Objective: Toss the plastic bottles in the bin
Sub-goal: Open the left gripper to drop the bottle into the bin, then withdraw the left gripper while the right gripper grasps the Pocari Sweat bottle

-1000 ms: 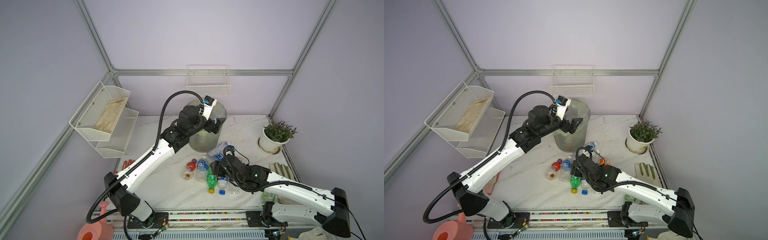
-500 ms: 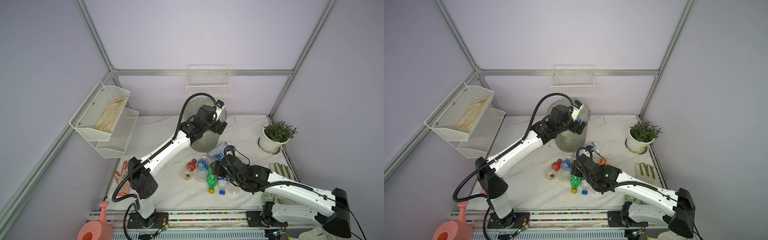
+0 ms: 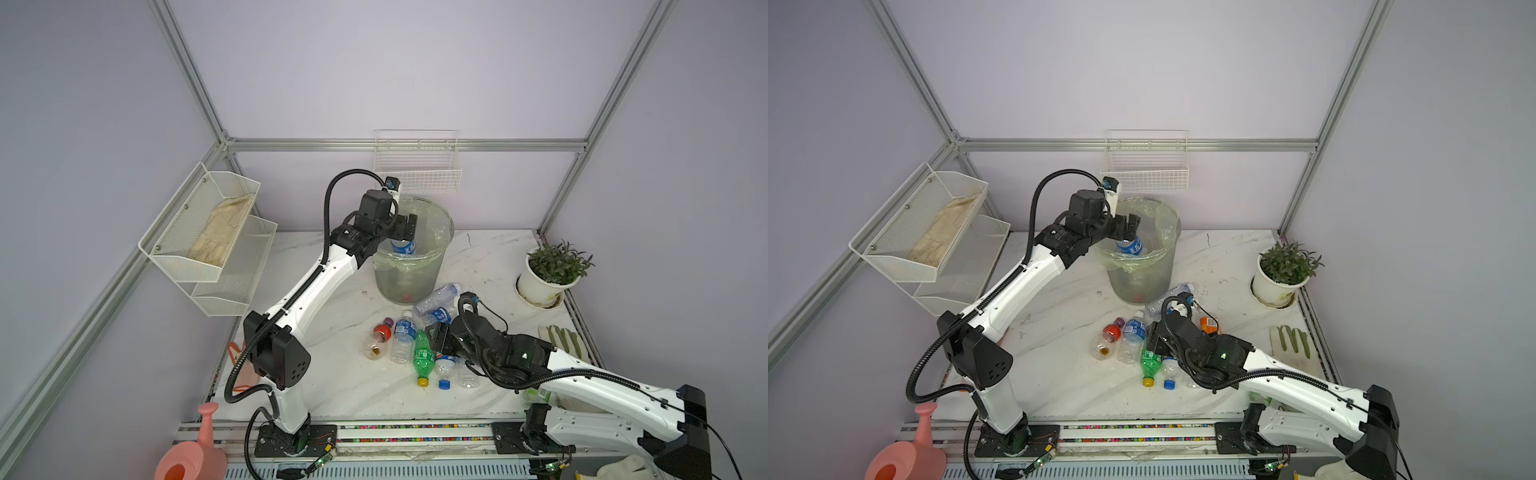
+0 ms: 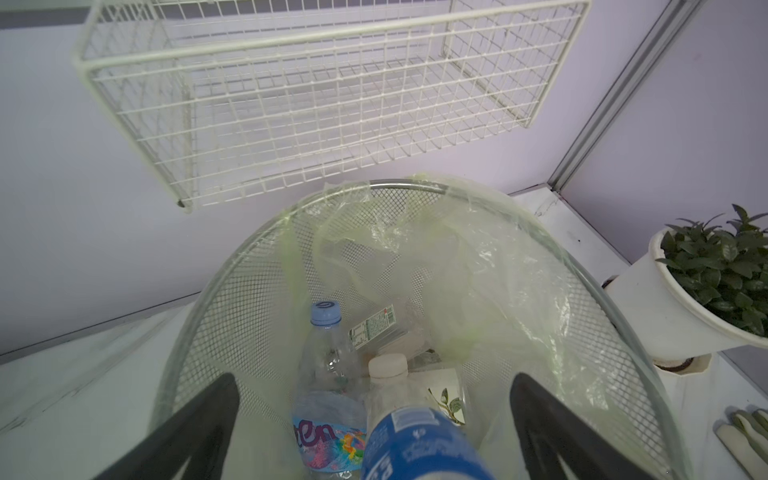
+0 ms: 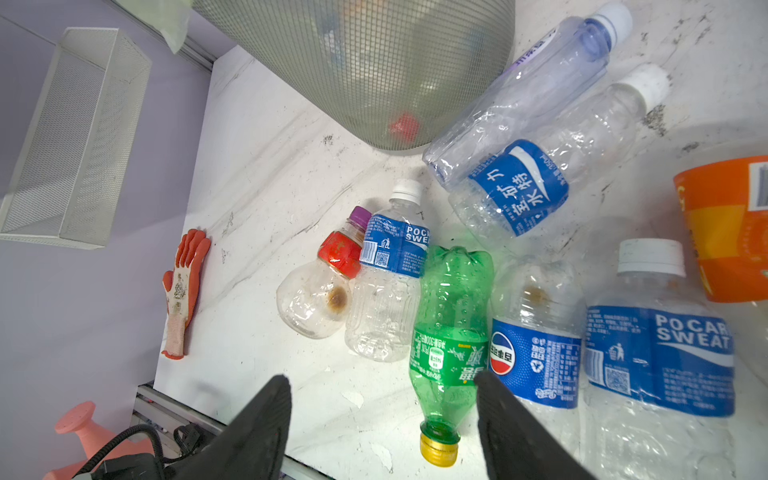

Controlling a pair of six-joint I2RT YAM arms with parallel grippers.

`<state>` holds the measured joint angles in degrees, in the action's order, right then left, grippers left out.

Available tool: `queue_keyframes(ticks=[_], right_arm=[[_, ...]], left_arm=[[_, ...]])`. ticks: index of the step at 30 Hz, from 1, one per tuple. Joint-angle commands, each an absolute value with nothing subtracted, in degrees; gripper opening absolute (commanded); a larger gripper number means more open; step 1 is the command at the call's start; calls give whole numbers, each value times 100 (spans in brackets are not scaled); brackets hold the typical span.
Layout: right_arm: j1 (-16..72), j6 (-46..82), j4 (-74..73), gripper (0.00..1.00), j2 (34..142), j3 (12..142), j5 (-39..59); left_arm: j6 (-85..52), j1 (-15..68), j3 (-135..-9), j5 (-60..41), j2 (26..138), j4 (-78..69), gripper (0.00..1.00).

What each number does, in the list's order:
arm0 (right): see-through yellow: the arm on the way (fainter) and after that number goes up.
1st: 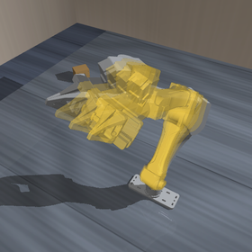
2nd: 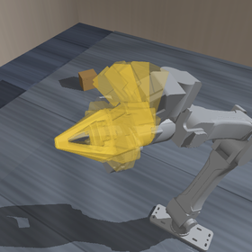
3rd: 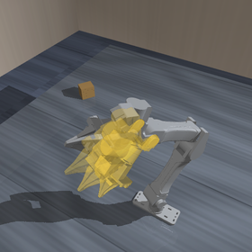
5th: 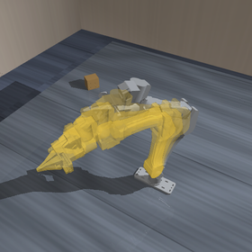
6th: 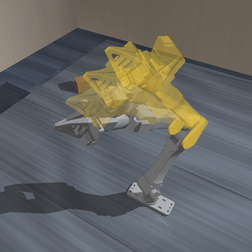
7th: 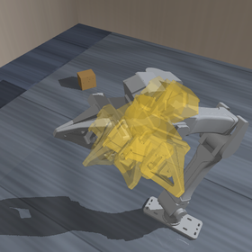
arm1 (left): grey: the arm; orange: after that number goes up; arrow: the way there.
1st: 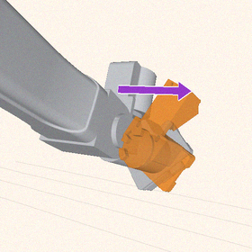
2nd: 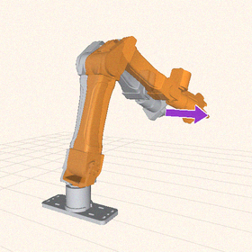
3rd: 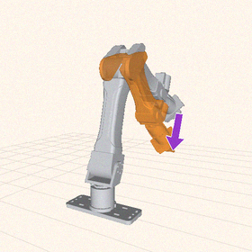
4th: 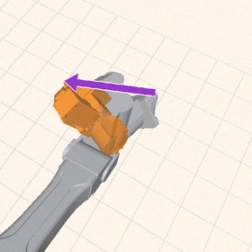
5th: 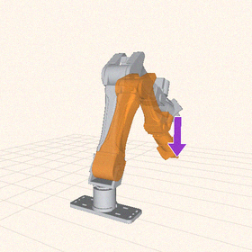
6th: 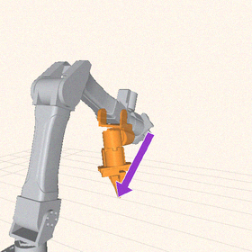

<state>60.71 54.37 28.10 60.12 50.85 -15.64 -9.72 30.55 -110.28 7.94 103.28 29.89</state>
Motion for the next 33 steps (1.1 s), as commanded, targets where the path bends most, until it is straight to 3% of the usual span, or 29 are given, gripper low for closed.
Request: queue_keyframes(ticks=[1, 17, 33], right_arm=[[6100, 5555, 2857, 72, 6026, 5027, -1633], [6100, 5472, 2822, 72, 6202, 5116, -1635], [6100, 5247, 2411, 72, 6972, 5186, -1306]], left_arm=[[-1160, 3129, -11130, 630, 9844, 2825, 100], [-989, 3116, -10651, 614, 9375, 2782, 100], [-1129, 3120, -8531, 695, 6718, 1892, 100]])
